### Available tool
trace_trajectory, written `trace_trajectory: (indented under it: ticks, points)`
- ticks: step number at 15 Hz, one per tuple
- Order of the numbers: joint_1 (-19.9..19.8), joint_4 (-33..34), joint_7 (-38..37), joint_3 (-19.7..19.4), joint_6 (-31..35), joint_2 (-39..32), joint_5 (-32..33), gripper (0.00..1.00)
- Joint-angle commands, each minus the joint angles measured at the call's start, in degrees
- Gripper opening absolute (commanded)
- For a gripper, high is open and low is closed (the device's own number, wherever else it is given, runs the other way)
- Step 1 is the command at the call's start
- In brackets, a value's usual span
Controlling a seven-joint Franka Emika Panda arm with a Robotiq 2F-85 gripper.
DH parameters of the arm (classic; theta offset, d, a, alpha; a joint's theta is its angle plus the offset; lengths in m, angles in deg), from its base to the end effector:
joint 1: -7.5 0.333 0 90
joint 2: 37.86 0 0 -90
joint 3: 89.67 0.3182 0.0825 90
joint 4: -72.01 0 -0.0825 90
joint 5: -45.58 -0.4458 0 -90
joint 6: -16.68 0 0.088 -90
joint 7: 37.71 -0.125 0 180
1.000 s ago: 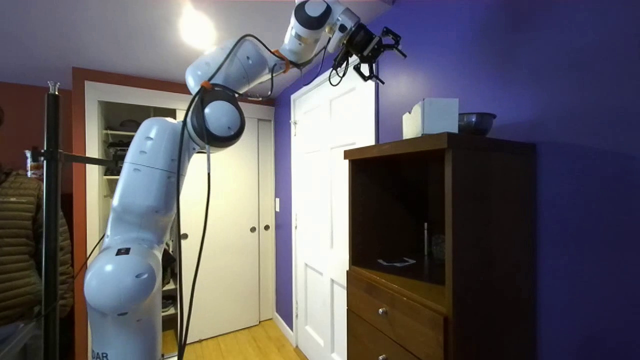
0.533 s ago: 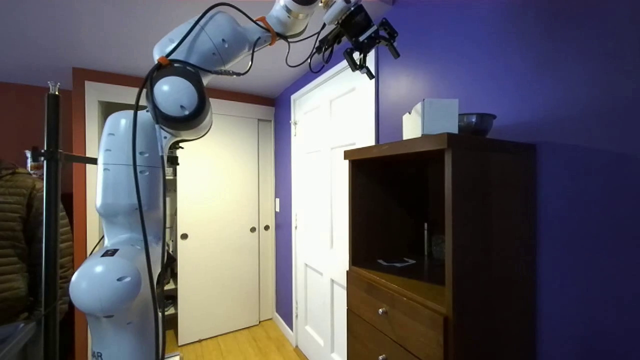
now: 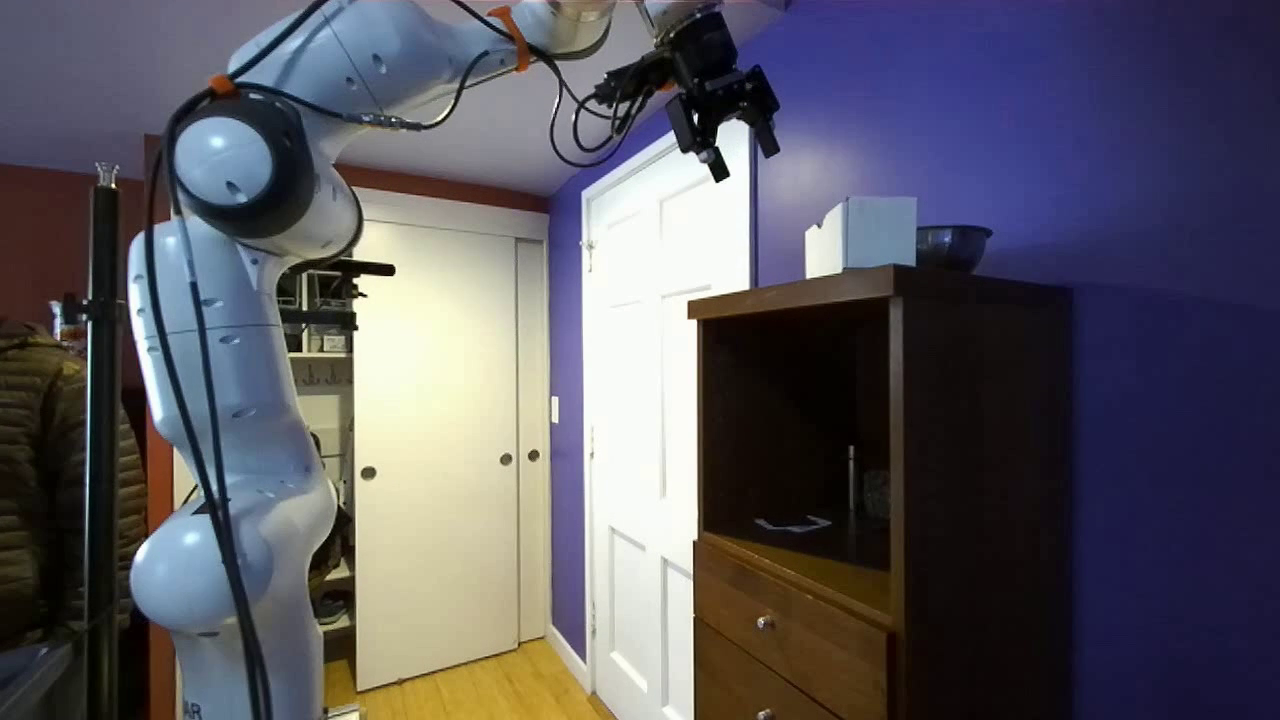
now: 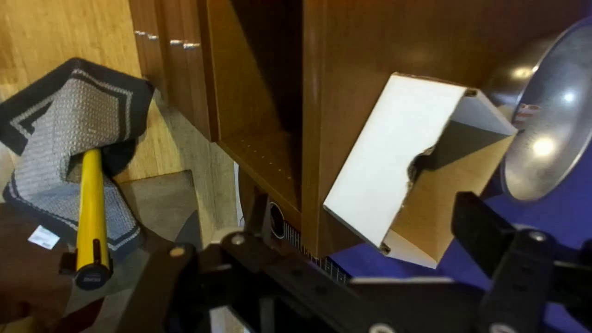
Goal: Put the white paper in the silver bowl
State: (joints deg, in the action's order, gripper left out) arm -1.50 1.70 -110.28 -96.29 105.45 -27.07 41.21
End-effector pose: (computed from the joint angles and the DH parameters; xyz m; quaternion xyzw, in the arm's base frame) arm 0.4833 -0.1365 0.8920 -0.7002 0.6664 -0.1987 0.1617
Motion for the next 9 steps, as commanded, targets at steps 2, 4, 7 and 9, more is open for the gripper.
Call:
trace_trajectory:
  ticks: [2, 4, 7, 9]
  points:
    - [-0.1, -16.8, 12.9, -3.2, 2.2, 11.5, -1.2, 1.00]
    - [0.6, -22.4, 18.3, -4.9, 1.7, 14.9, -2.5, 1.00]
    - [-0.3, -31.2, 25.7, -5.5, 0.6, 19.0, -7.2, 1.00]
    - [-2.1, -25.7, 24.2, -4.3, -0.5, 15.1, -5.6, 1.00]
